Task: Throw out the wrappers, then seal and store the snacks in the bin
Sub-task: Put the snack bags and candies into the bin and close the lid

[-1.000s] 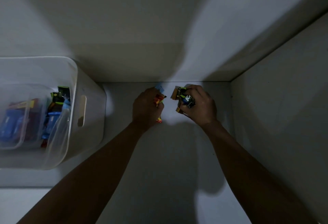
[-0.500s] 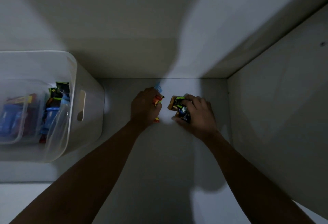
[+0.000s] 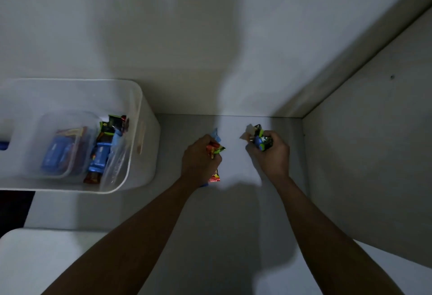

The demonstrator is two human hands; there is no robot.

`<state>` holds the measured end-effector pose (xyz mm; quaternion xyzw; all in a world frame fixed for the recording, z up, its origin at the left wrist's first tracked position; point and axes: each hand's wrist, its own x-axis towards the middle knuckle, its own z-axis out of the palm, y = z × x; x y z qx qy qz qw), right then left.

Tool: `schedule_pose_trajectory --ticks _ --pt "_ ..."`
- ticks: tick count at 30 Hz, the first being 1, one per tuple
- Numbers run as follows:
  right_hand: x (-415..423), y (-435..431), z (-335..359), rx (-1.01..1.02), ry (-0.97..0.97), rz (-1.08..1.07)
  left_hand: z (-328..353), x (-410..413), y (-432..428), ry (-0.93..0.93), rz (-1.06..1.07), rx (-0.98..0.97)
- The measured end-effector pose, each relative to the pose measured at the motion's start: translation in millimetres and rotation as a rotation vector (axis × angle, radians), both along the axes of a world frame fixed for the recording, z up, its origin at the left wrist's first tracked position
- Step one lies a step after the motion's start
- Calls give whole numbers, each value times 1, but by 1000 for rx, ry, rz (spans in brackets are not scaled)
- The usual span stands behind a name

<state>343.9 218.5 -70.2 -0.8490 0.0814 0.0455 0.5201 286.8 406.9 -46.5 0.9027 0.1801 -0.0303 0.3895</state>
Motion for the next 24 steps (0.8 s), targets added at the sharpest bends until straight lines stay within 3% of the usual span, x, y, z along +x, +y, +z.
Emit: schedule_pose_trajectory --ticks 7,15,17,21,24 --pt "3 38 54 250 8 -213 60 -24 12 -248 35 -40" --pt "0 148 167 501 -185 -43 156 -41 99 -558 252 -19" --pt "-6 183 178 514 -155 6 162 -49 136 -543 325 5" --pt "-16 253 185 411 -36 139 146 -61 197 -317 293 126" --pt "-22 295 186 259 27 243 125 -67 222 -176 267 0"
